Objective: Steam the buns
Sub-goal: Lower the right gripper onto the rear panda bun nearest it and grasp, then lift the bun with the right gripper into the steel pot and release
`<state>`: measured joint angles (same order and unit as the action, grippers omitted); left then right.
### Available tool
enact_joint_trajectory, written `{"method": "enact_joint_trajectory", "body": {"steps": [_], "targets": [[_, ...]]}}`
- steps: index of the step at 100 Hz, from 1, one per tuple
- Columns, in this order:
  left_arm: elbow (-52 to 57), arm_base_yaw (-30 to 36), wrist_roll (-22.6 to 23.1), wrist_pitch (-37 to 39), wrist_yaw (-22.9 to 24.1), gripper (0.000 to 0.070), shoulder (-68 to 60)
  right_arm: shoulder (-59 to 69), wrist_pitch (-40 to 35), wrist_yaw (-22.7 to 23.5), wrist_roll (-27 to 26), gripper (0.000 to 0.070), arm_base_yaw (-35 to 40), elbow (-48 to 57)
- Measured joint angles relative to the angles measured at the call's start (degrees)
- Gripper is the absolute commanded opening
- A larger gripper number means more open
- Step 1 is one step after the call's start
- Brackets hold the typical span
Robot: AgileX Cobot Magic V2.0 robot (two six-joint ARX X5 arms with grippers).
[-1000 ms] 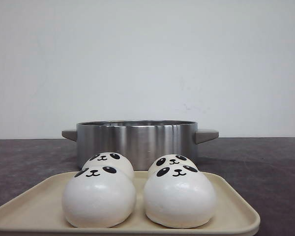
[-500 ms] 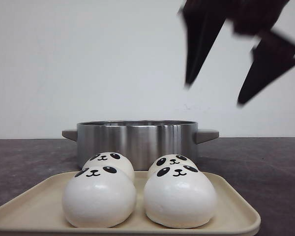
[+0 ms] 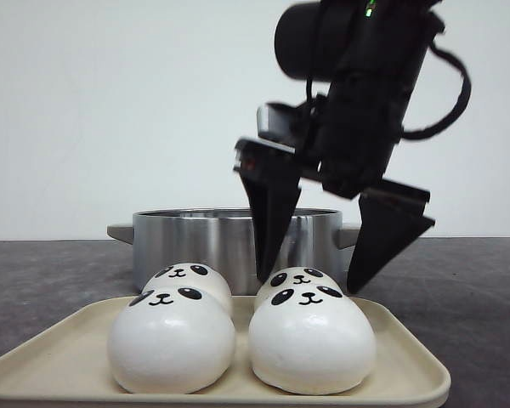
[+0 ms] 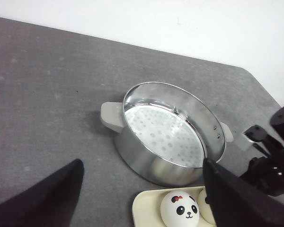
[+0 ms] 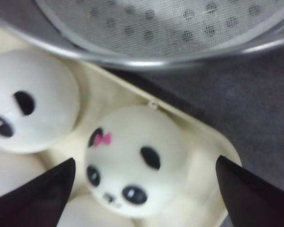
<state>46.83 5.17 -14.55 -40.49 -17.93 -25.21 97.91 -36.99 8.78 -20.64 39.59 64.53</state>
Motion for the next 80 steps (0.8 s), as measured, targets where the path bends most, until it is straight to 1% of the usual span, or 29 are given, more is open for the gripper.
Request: {"method": "enact_joint_trajectory", "body": {"steps": [8,11,15,23,26,29,33,34,52,60,71,80], "targets": [[0.0,0.0,0.0,-0.02,0.02,0.048,0.0,1.38,0.39,0.15,-0.63,0.057,-0.02,0.04],[0.0,0.0,0.0,0.0,0.02,0.0479,0.0,1.62,0.48,0.17,-0.72,0.0543,0.0,0.07],[0.0,0.0,0.0,-0.02,0.02,0.0479,0.0,1.79,0.46,0.2,-0.87,0.0482,0.07,0.15],[0.0,0.0,0.0,0.0,0.11,0.0476,0.0,1.92,0.55,0.33,-1.09,0.0344,0.13,0.26],[0.0,0.0,0.02,0.0,0.17,0.0476,0.0,1.92,0.59,0.37,-1.16,0.0281,0.13,0.26],[0.0,0.0,0.02,-0.02,0.24,0.0476,0.0,1.92,0.61,0.35,-1.27,0.019,0.17,0.28],[0.0,0.0,0.02,0.0,0.57,0.0476,0.0,1.95,0.61,0.22,-1.31,0.003,0.28,0.28],[0.0,0.0,0.02,0.0,0.7,0.0476,0.0,1.97,0.61,0.2,-1.31,0.0,0.33,0.28],[0.0,0.0,0.02,0.0,1.4,0.0476,0.0,1.84,0.46,-0.33,-1.27,0.0006,1.16,0.35],[0.0,0.0,0.02,0.0,1.42,0.0476,0.0,0.68,-2.03,0.26,-1.27,0.0006,2.05,0.9],[0.0,0.0,0.02,-0.02,1.44,0.0476,0.0,-4.72,-6.27,0.87,-1.16,0.0006,4.68,3.3],[0.0,0.0,0.02,0.02,1.44,0.0476,0.0,-10.6,-6.75,0.77,-0.55,0.0006,6.43,8.24]]}}
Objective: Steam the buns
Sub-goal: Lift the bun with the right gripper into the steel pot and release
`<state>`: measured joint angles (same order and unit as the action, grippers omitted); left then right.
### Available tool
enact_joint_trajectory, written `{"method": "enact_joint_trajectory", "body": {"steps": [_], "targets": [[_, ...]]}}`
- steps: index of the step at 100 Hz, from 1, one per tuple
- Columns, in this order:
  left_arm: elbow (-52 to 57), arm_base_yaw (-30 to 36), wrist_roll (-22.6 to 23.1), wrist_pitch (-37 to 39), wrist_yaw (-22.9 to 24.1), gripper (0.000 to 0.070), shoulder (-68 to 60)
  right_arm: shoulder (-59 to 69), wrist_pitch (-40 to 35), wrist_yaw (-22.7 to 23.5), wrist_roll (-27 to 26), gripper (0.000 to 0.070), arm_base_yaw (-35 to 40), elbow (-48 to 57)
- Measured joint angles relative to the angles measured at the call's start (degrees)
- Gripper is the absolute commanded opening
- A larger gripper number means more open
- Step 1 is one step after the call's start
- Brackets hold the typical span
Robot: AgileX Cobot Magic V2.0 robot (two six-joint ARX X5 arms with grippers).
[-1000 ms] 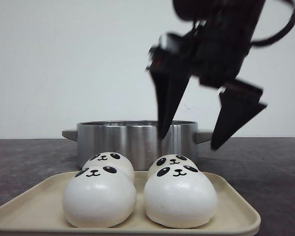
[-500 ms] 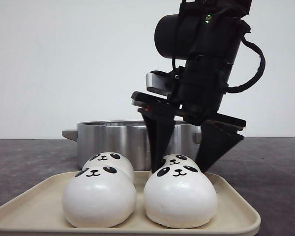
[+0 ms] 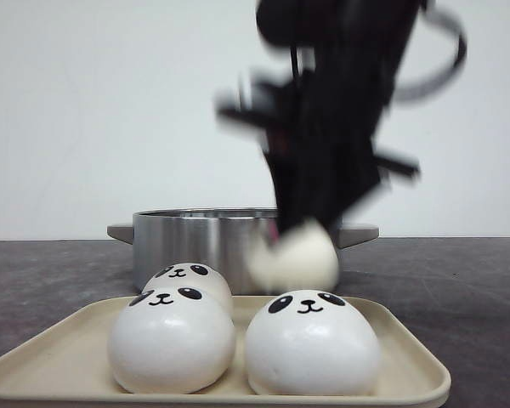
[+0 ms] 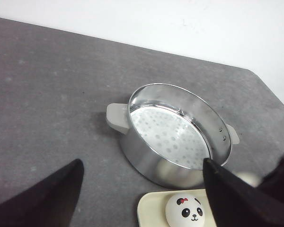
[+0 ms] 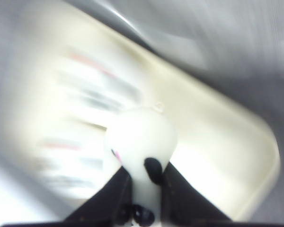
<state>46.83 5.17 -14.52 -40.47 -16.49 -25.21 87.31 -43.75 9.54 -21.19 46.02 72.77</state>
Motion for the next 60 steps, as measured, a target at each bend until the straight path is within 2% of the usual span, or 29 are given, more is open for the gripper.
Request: {"method": "enact_joint_trajectory", "body": {"steps": [6,26,39,60], "targets": [[0.0,0.0,0.0,0.13,0.0,0.0476,0.0,-3.28,0.7,-1.53,0.37,0.0006,0.9,3.91],[0.0,0.0,0.0,0.33,0.0,0.0476,0.0,-5.18,3.87,-11.91,4.11,0.0005,-0.63,15.65],[0.0,0.0,0.0,0.39,0.02,0.0476,0.02,-1.97,8.07,-12.44,7.5,0.0005,-3.48,18.82],[0.0,0.0,0.0,0.35,0.02,0.0476,0.0,8.76,11.85,-12.44,9.22,0.0005,-8.37,18.91]]}}
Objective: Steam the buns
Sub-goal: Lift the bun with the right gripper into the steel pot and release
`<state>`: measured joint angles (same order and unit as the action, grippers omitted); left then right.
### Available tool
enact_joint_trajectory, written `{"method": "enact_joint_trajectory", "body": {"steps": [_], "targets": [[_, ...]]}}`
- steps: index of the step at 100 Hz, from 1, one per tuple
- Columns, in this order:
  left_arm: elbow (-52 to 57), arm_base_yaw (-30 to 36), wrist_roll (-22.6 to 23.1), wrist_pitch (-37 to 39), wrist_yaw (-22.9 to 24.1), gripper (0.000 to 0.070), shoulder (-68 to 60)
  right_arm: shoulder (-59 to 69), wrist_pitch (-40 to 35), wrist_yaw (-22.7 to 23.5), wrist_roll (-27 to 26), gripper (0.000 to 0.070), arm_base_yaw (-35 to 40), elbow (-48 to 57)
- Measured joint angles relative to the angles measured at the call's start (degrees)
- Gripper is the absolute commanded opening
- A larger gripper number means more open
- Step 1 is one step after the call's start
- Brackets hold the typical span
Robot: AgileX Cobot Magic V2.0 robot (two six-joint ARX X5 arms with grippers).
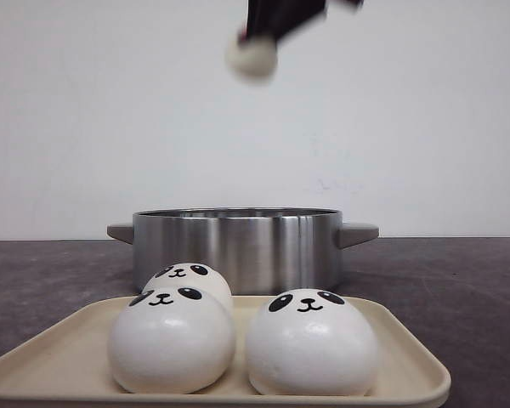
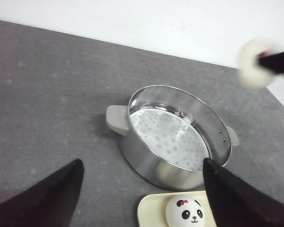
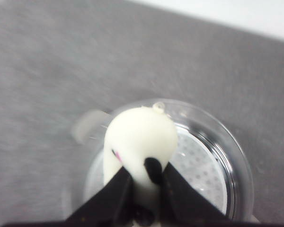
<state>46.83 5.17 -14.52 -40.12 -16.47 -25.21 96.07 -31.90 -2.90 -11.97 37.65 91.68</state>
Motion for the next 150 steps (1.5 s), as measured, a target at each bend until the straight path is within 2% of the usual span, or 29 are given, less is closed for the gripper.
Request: {"method": "enact_joint_trajectory", "body": {"steps": [39,52,57,62,63,67,71,76,95,106,108,111,113,114,119,127,140,150], "targets": [[0.0,0.0,0.0,-4.52,0.0,0.0476,0.0,18.56,2.86,-1.38,0.2,0.0005,-4.72,-0.09],[0.0,0.0,0.0,-6.27,0.0,0.0476,0.0,20.81,3.19,1.33,0.2,0.0017,-5.66,-0.22],[0.0,0.0,0.0,-6.84,0.0,0.0476,0.0,20.87,3.43,1.53,0.17,0.0104,-5.92,-0.22],[0.0,0.0,0.0,-7.21,0.02,0.0476,0.0,20.87,3.8,1.51,0.17,0.0254,-6.23,-0.22],[0.0,0.0,0.0,-7.28,0.0,0.0476,0.0,20.87,3.89,1.51,0.17,0.0302,-6.25,-0.22],[0.0,0.0,0.0,-7.41,0.0,0.0476,0.0,20.87,3.89,1.38,0.17,0.039,-6.47,-0.22],[0.0,0.0,0.0,-7.41,0.0,0.0476,0.0,20.87,3.8,1.4,0.17,0.0443,-6.62,-0.22],[0.0,0.0,0.0,-7.41,0.0,0.0476,0.0,20.87,3.87,1.36,0.15,0.046,-6.69,-0.22],[0.0,0.0,-0.02,-7.41,0.0,0.0476,0.0,20.87,3.76,1.4,0.15,0.046,-6.62,-0.22],[0.0,0.0,-0.33,-8.11,-0.02,0.0476,0.0,20.79,0.94,1.64,0.17,0.0447,-6.62,0.26],[0.0,0.0,-0.55,-8.33,-0.02,0.0476,0.0,20.7,0.15,1.64,0.17,0.0418,-6.58,0.55],[0.0,0.04,-0.72,-8.57,-0.04,0.0476,0.0,20.39,-1.29,1.62,0.17,0.0333,-6.51,1.05],[0.0,0.17,-0.81,-8.74,-0.07,0.0476,0.0,20.04,-2.25,1.62,0.17,0.0234,-6.47,1.31],[0.0,0.24,-0.92,-8.83,-0.13,0.0476,0.0,19.8,-2.73,1.62,0.17,0.021,-6.45,1.42],[0.0,0.61,-1.14,-9.29,-0.79,0.0476,0.0,17.97,-4.81,1.6,0.24,0.0,-6.23,1.62],[0.0,1.11,-1.14,-9.42,-2.34,0.0477,-0.11,13.03,-7.48,1.42,1.29,0.0013,-5.53,1.62],[0.0,2.47,-1.16,-8.07,-4.11,0.048,-2.64,1.86,-7.76,1.4,2.4,0.0012,-2.97,2.32],[0.0,4.81,-1.16,-7.06,-4.79,0.0529,-6.54,-7.21,-7.61,1.4,2.8,0.0012,-0.26,2.78]]}}
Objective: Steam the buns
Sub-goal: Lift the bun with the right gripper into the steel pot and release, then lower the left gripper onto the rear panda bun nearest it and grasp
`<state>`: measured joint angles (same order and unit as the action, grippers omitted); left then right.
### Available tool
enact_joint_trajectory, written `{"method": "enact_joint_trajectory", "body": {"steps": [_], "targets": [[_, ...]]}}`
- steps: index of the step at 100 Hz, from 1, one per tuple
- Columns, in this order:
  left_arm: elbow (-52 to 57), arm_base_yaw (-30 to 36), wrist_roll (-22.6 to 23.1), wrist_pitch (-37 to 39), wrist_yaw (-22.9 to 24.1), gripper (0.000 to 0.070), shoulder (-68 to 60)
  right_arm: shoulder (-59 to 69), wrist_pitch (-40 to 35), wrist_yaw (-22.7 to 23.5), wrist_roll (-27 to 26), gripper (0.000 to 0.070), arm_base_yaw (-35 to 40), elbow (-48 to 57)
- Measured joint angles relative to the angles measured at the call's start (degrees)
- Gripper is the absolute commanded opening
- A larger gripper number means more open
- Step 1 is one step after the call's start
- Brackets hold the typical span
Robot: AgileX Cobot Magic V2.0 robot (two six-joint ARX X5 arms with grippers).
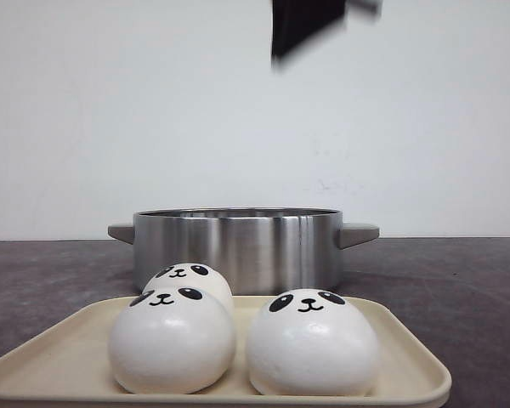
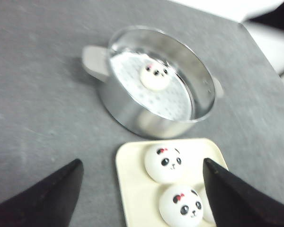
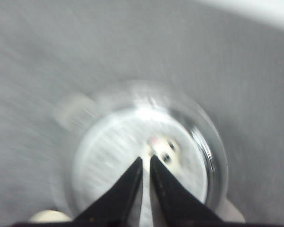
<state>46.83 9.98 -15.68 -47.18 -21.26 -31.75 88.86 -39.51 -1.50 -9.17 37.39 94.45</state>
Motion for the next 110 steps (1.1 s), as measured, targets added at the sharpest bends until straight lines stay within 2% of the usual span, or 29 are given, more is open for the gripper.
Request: {"method": "enact_joint_trajectory", "body": {"steps": [6,22,30,36,46,53,81,110], "targets": [[0.0,2.08,-0.02,0.48,-0.04,0.0568,-2.64,-5.16,-0.02,0.0,-0.02,0.0012,1.57,0.02],[0.0,10.05,-0.15,4.13,0.22,0.0606,-10.51,-16.94,-0.13,0.02,-0.02,0.0012,6.08,0.02],[0.0,15.08,-0.22,5.62,2.12,0.0619,-14.71,-21.77,-0.13,-0.13,-0.02,0.0012,7.91,0.02],[0.0,18.67,-0.5,6.91,4.09,0.07,-17.73,-24.74,-0.17,-0.83,-0.02,0.0012,8.94,0.02],[0.0,23.34,-2.8,9.75,7.41,0.07,-23.17,-28.06,-0.83,-3.06,-0.09,0.0012,9.6,0.11],[0.0,25.55,-4.68,12.48,7.87,0.07,-27.32,-29.46,-1.64,-3.76,-0.55,0.0012,9.6,0.13],[1.03,29.27,-7.56,22.12,8.22,0.07,-42.32,-31.04,-6.08,-7.32,-1.84,0.0012,9.55,0.11],[3.43,30.4,-7.85,24.79,12.22,0.07,-53.24,-30.99,-9.66,-7.54,-3.3,0.0012,9.55,0.11]]}}
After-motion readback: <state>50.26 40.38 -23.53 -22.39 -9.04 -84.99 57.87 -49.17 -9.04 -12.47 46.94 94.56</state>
